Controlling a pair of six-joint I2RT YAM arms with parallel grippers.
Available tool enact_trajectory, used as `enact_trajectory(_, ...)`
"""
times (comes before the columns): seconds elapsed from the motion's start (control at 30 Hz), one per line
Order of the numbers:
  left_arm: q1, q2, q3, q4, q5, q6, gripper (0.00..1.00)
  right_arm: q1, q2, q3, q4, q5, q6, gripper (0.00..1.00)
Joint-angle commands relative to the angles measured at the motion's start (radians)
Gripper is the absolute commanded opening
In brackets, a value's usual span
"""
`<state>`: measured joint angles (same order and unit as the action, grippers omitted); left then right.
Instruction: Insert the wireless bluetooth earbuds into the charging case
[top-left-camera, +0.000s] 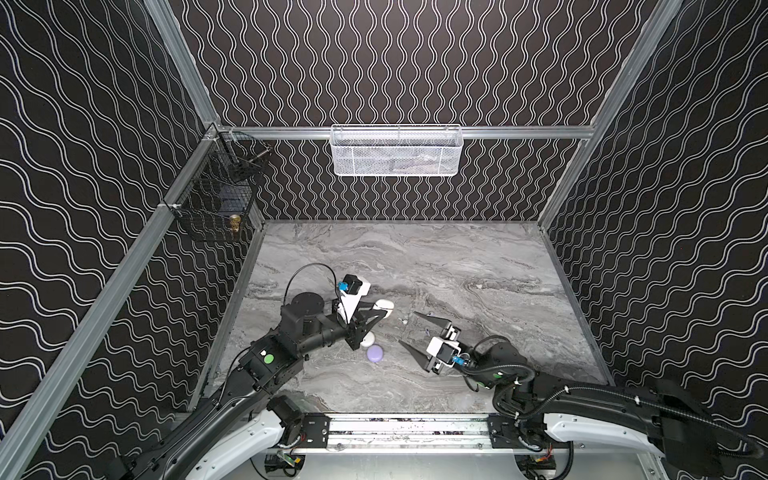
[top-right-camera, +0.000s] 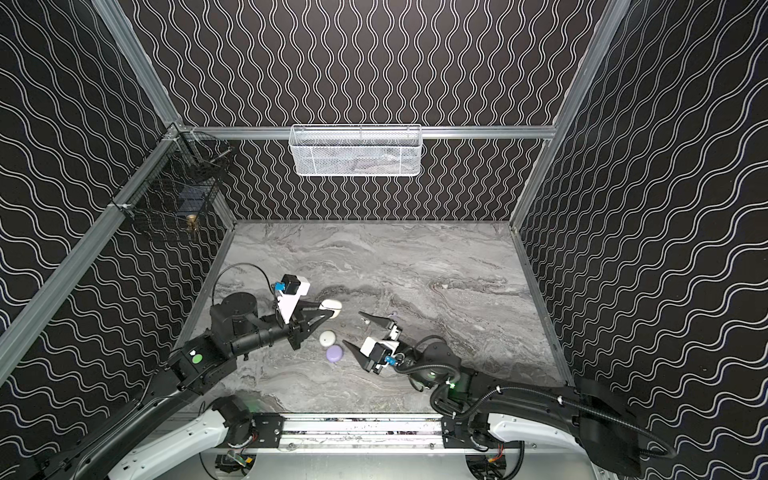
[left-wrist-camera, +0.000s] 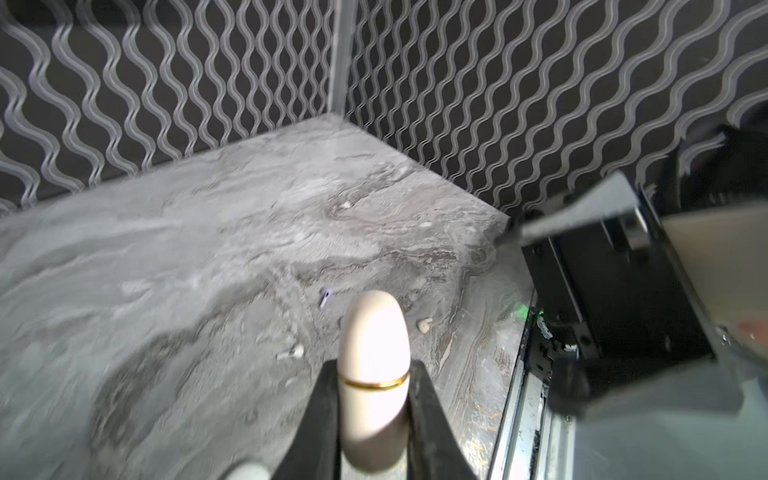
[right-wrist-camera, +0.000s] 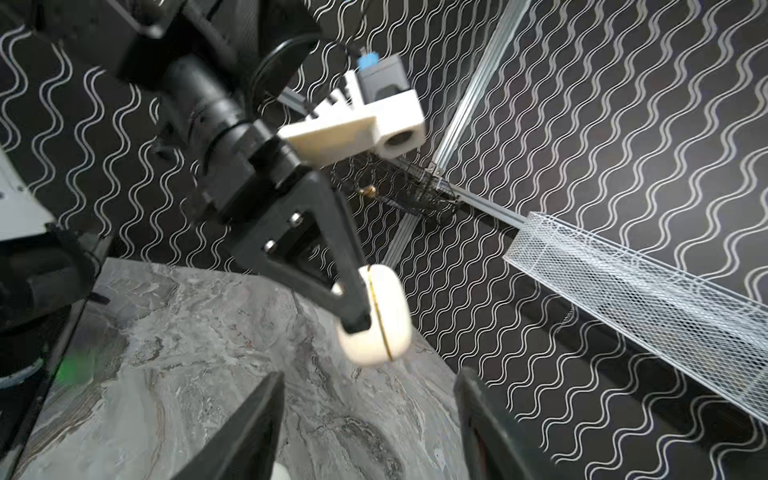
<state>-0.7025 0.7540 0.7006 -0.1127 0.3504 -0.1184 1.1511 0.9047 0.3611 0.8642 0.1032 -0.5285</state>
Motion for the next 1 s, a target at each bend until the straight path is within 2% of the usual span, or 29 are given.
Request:
enact_trajectory(0.0, -0.001, 0.028, -0.043, 0.237, 0.078, 0.126, 0.0, -0.002, -0.036, 0.002, -0.028, 0.004, 0.066, 0.61)
enact_trajectory(0.1, 0.0, 0.06, -0.134, 0.379, 0.097, 0.167, 0.0, -0.005, -0.07, -0.003, -0.065, 0.002, 0.082, 0.58)
enact_trajectory(0.2, -0.001, 0.063, -0.314, 0.763, 0.242, 0.111, 0.0, -0.012, -0.095, -0.005, -0.113, -0.007, 0.095, 0.54)
enact_trajectory(0.27, -0.001, 0.07, -0.369, 0.886, 0.324, 0.13, 0.0, -0.013, -0.101, 0.002, -0.148, -0.019, 0.099, 0.54)
enact_trajectory(0.37, -0.002, 0.059, -0.384, 0.851, 0.278, 0.164, 0.0, -0.014, -0.106, 0.018, -0.199, -0.028, 0.111, 0.53)
enact_trajectory(0.47, -0.002, 0.054, -0.369, 0.833, 0.317, 0.179, 0.0, -0.014, -0.106, 0.015, -0.21, -0.062, 0.101, 0.54)
enact_trajectory(0.7, -0.002, 0.044, -0.376, 0.808, 0.306, 0.198, 0.0, -0.014, -0.065, 0.031, -0.211, -0.068, 0.087, 0.53)
enact_trajectory(0.97, -0.003, 0.07, -0.364, 0.826, 0.347, 0.176, 0.0, -0.014, -0.009, 0.069, -0.185, 0.007, 0.105, 0.47)
